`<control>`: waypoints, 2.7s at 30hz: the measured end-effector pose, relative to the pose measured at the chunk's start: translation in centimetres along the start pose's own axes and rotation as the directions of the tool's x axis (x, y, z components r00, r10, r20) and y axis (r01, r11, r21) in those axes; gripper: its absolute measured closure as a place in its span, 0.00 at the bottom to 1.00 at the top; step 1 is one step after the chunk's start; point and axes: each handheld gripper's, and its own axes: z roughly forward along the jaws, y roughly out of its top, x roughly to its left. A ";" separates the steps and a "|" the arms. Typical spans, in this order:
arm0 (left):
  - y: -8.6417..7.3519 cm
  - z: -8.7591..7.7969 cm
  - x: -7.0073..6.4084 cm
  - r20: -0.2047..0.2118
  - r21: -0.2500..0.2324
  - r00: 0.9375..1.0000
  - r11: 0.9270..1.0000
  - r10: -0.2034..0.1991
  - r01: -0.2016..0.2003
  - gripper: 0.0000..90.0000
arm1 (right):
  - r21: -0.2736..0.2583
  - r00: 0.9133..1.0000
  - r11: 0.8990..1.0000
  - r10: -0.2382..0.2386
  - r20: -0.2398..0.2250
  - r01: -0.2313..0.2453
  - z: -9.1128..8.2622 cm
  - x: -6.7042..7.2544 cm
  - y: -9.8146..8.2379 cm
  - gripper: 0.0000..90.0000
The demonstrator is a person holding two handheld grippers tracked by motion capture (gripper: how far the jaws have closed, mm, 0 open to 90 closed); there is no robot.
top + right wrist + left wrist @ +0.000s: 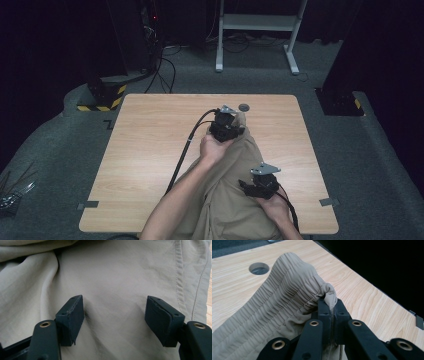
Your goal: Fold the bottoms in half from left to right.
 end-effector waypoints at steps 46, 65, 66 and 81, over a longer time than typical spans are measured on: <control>-11.0 -7.4 -0.2 0.052 0.000 0.998 1.000 -0.022 0.022 0.52 | 0.000 1.000 1.000 0.006 0.004 -0.006 0.0 0.0 0.0 0.35; -16.9 -4.8 -2.4 -0.019 0.084 0.999 0.996 -0.028 0.030 0.54 | -0.037 0.999 0.999 -0.010 0.047 0.012 -2.5 -0.3 -0.4 0.43; -17.0 -4.6 -2.5 -0.034 0.096 0.999 0.995 -0.023 0.026 0.56 | -0.028 0.999 1.000 -0.013 0.049 0.014 -2.8 -0.5 -0.5 0.43; -16.6 -3.5 -1.0 -0.196 0.142 0.980 0.990 0.035 -0.007 0.91 | 0.009 0.998 0.999 0.046 0.038 -0.047 -1.8 -1.7 -1.4 0.43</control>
